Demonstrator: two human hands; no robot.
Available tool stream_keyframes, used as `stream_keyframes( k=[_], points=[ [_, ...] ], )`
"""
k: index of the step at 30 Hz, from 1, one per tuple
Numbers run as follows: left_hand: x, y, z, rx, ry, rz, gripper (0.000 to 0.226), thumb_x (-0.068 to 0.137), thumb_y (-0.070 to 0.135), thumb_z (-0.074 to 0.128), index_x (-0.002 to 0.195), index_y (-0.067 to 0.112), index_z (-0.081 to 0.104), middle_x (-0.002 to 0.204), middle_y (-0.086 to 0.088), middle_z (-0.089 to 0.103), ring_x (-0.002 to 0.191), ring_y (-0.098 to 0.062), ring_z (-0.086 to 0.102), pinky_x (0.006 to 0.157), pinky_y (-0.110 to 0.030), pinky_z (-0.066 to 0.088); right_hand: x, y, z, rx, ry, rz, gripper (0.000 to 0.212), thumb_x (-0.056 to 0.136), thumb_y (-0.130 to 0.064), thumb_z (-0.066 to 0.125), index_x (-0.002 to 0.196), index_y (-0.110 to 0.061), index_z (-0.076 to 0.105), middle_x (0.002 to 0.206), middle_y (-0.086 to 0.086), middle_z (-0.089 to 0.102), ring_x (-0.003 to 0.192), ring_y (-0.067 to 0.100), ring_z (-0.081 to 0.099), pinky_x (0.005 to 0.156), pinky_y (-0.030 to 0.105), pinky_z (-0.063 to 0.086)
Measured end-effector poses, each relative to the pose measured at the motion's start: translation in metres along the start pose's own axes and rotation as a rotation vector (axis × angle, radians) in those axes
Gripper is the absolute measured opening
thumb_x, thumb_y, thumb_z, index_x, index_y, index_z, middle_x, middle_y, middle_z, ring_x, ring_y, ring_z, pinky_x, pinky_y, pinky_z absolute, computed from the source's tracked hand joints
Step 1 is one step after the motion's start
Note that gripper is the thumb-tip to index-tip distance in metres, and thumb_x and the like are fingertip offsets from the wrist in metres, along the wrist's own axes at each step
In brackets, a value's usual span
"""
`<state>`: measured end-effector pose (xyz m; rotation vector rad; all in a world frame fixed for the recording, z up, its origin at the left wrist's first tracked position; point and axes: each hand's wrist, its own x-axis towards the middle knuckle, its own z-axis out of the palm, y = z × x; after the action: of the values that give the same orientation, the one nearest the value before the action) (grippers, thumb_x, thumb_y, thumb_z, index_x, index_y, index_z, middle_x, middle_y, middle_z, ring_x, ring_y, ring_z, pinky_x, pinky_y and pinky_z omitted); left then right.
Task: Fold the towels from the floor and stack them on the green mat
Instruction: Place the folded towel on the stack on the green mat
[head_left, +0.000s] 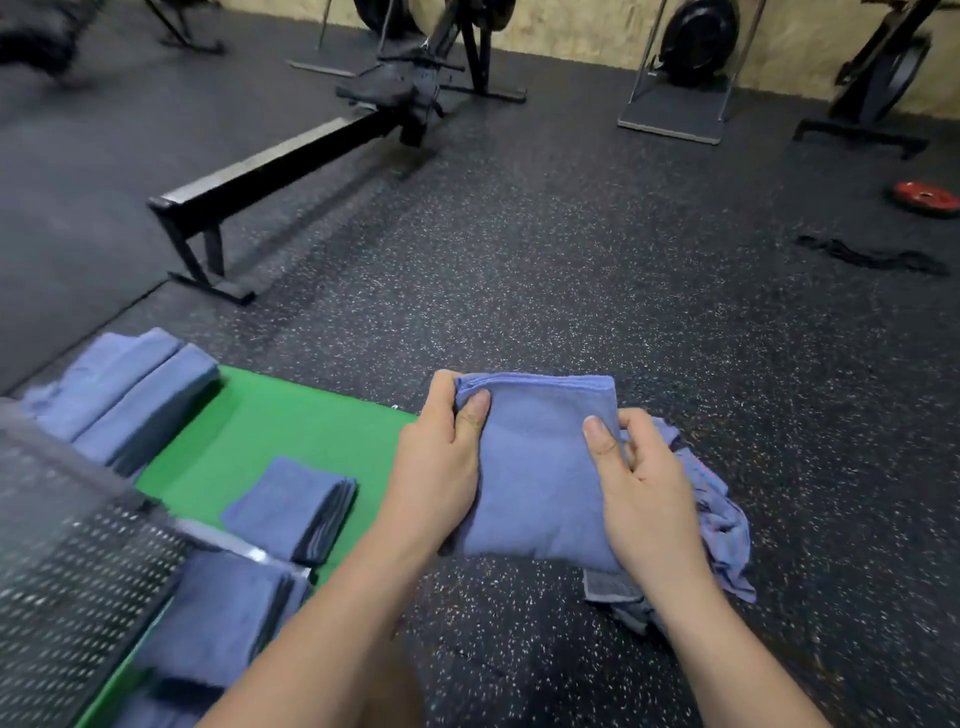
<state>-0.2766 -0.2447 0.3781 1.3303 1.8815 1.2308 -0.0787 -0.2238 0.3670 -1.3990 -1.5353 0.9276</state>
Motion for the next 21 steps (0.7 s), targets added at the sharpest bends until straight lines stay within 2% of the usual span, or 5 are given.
stream_keyframes(
  k=[3,7,10,15,21],
  points=[
    [-0.018,-0.044,-0.053,0.009,0.087,-0.089,0.023,0.111,0.040,0.053,0.099,0.021,0.046,0.078,0.016,0.065,0.072,0.000,0.056,0.070,-0.018,0.042,-0.010,-0.013,0.056,-0.011,-0.161,-0.018,0.033,0.106,-0.056,0.058,0.102,-0.022,0.057,0.076,-0.006,0.064,0.073,0.018,0.058,0.072,0.043,0.047],
    [-0.067,-0.106,-0.122,-0.022,0.299,-0.288,0.026,0.110,0.042,0.051,0.095,0.022,0.045,0.078,0.015,0.062,0.071,-0.001,0.053,0.071,-0.022,0.044,-0.033,-0.032,0.146,-0.033,-0.440,-0.053,0.015,0.106,-0.043,0.062,0.102,-0.029,0.063,0.080,-0.016,0.070,0.073,0.006,0.060,0.073,0.031,0.049],
    [-0.112,-0.151,-0.161,-0.088,0.458,-0.433,0.018,0.111,0.042,0.051,0.102,0.026,0.052,0.087,0.013,0.069,0.077,-0.002,0.062,0.076,-0.031,0.050,-0.057,-0.044,0.209,-0.080,-0.665,-0.101,0.016,0.107,-0.039,0.063,0.093,-0.030,0.058,0.069,-0.021,0.063,0.063,-0.001,0.054,0.061,0.017,0.041],
    [-0.181,-0.212,-0.201,-0.170,0.687,-0.624,0.009,0.113,0.031,0.051,0.112,0.025,0.056,0.105,0.017,0.073,0.092,0.001,0.068,0.079,-0.018,0.052,-0.097,-0.052,0.304,-0.261,-1.000,-0.165,0.026,0.106,-0.045,0.061,0.100,-0.020,0.058,0.075,-0.002,0.059,0.077,0.018,0.057,0.070,0.036,0.038],
    [-0.250,-0.290,-0.221,-0.185,0.729,-0.911,0.015,0.111,0.035,0.054,0.105,0.022,0.054,0.106,-0.001,0.071,0.098,-0.023,0.069,0.081,-0.039,0.051,-0.149,-0.031,0.397,-0.489,-1.338,-0.259,0.022,0.109,-0.037,0.056,0.104,-0.016,0.055,0.099,0.006,0.068,0.097,0.028,0.062,0.081,0.040,0.043]
  ],
)
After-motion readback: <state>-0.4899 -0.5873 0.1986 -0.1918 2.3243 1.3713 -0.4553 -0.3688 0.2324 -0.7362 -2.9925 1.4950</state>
